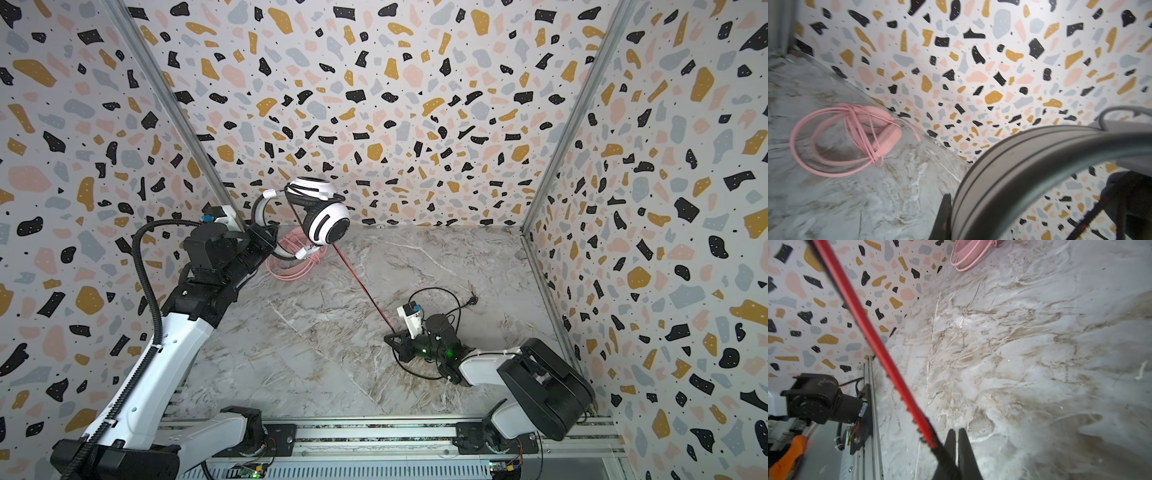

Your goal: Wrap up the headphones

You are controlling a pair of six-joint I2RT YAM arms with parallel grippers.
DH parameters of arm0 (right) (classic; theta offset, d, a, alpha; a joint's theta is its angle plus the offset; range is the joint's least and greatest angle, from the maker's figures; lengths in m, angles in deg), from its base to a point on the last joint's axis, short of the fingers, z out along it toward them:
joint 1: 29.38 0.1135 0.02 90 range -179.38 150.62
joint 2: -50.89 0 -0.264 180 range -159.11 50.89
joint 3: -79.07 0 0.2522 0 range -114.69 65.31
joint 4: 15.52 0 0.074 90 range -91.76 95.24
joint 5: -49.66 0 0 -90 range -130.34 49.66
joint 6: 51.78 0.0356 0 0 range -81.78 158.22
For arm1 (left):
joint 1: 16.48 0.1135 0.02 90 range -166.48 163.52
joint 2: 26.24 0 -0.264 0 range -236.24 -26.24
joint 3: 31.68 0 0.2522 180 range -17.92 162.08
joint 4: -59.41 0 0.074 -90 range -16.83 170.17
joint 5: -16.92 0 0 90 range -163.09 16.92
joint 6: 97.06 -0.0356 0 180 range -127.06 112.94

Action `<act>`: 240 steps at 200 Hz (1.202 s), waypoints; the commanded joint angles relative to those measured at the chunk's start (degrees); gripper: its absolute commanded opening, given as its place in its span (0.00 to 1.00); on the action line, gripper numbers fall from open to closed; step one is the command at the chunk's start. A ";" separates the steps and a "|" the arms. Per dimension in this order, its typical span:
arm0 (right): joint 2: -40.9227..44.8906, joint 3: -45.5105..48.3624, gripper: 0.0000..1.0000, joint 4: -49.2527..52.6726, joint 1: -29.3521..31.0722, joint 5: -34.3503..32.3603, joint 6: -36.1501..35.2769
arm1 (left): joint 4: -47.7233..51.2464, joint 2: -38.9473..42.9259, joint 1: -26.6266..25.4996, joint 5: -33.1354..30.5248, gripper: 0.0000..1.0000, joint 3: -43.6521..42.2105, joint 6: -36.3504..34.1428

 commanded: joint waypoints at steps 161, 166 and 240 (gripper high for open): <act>34.95 -21.18 0.00 55.92 10.81 -27.93 -12.26 | -10.68 2.81 -0.48 -44.53 0.00 -16.58 -3.72; 34.99 -22.31 0.00 56.64 10.82 -28.53 -12.76 | -10.78 2.54 -1.29 -45.49 0.00 -16.72 -4.72; 30.33 -38.83 0.00 61.42 10.82 -36.19 -20.78 | -10.18 -7.29 -20.42 -61.44 0.00 -14.20 -25.84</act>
